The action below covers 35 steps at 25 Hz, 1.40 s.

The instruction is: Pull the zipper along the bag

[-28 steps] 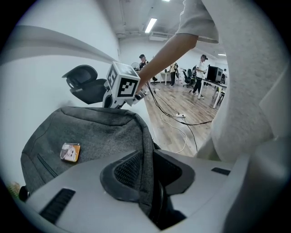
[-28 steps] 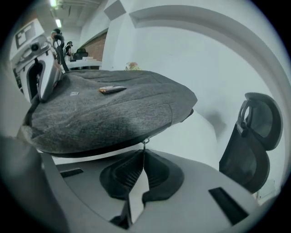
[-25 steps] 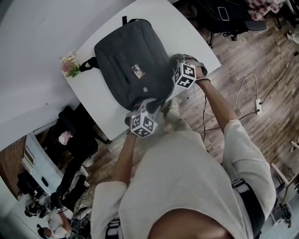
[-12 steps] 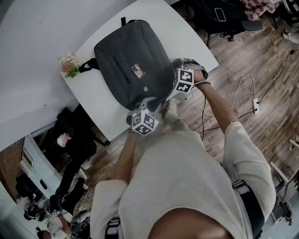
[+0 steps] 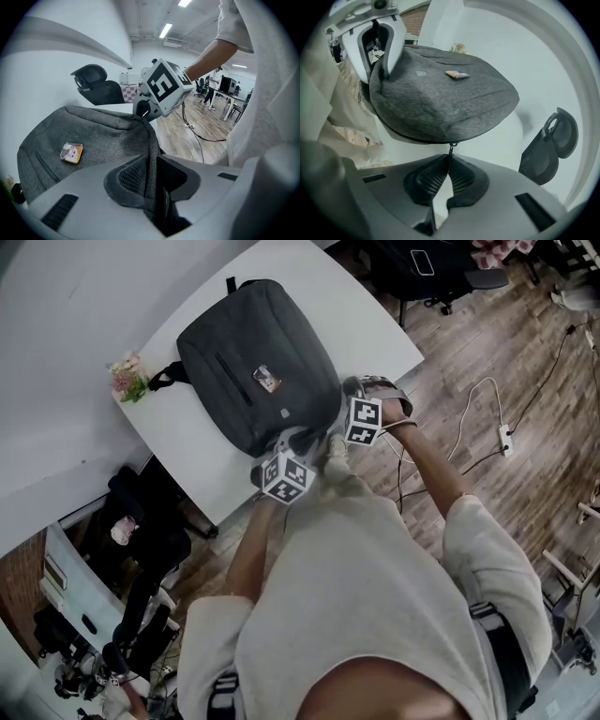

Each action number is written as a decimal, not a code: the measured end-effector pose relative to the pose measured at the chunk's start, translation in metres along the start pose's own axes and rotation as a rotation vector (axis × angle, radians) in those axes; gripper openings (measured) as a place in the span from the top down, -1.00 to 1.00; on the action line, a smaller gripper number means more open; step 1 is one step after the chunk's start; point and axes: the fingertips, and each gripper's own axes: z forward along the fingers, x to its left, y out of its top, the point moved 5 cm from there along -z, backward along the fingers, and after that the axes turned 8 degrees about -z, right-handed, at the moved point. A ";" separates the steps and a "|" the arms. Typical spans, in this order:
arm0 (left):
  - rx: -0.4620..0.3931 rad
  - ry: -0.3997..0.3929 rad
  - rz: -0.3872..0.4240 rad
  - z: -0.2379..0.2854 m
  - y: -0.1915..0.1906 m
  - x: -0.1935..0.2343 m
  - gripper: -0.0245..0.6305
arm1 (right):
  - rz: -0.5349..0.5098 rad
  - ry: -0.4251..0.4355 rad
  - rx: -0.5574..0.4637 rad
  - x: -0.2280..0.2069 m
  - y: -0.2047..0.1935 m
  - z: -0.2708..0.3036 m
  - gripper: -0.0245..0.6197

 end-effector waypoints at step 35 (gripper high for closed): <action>-0.016 -0.033 0.068 -0.011 0.007 -0.006 0.33 | 0.208 0.072 0.078 0.097 0.058 -0.045 0.88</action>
